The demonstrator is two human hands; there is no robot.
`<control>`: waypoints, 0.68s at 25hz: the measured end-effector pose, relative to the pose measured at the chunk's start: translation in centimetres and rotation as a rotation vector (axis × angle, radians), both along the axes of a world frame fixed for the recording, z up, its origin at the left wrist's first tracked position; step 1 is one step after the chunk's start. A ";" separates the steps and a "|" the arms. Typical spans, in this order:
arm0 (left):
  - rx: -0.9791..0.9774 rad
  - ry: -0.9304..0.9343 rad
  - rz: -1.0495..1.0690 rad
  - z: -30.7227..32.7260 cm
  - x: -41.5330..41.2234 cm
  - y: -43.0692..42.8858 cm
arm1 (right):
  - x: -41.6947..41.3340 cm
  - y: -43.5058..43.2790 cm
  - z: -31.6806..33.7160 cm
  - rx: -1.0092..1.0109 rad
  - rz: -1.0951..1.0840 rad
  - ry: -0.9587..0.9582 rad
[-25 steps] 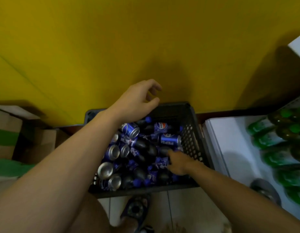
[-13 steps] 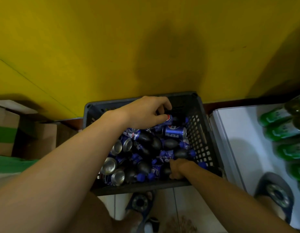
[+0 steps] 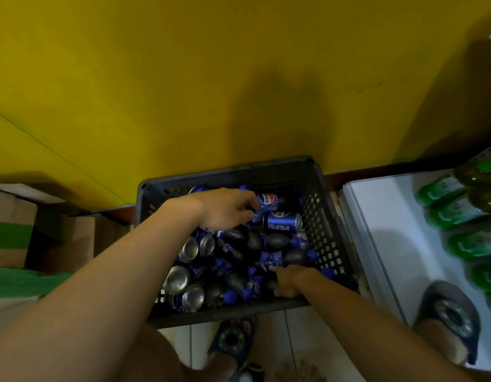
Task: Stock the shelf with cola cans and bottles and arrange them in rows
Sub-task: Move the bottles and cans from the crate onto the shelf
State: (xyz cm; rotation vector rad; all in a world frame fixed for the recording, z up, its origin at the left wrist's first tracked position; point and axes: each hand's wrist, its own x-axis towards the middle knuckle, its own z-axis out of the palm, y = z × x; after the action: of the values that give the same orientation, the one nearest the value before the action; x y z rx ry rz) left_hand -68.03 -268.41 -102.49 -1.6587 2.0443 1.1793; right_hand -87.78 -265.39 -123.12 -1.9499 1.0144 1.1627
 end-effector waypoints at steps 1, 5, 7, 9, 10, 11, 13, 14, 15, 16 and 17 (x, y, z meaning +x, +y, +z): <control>-0.004 0.004 -0.005 -0.5 0.0 0.0 | -0.3 -0.4 0.0 0.017 0.004 -0.022; 0.072 -0.058 -0.097 -2.3 0.0 -0.1 | 0.1 -3.2 4.6 -0.025 -0.042 -0.213; 0.145 -0.096 -0.082 -2.7 0.3 -0.1 | 0.8 -5.8 9.2 -0.144 -0.043 -0.307; 0.140 -0.068 -0.014 -3.1 0.6 -0.2 | 0.4 -8.6 13.9 -0.243 -0.128 -0.457; 0.120 -0.018 0.017 -3.1 0.5 -0.3 | -0.3 -9.7 16.0 -0.247 -0.211 -0.549; 0.097 0.060 0.046 -2.9 0.3 -0.3 | -1.0 -10.5 18.0 -0.226 -0.299 -0.642; 0.000 0.237 0.128 -2.3 -0.2 -0.5 | -2.4 -10.8 20.5 -0.144 -0.486 -0.852; -0.091 0.301 0.174 -2.1 -0.3 -0.7 | -2.7 -10.6 21.0 -0.112 -0.591 -0.957; -0.173 0.333 0.224 -1.9 -0.4 -1.0 | -2.7 -10.4 20.9 -0.067 -0.726 -1.060; -0.224 0.341 0.278 -1.8 -0.3 -1.2 | -2.4 -10.2 20.2 0.009 -0.908 -1.145; -0.243 0.333 0.329 -1.8 -0.1 -1.4 | -2.0 -9.9 19.1 0.093 -1.114 -1.187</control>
State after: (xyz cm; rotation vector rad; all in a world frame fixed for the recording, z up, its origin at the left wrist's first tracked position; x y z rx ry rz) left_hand -68.18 -269.79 -104.25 -2.0996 2.2446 1.4434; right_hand -89.79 -275.28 -103.97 -1.2099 1.0018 -0.5257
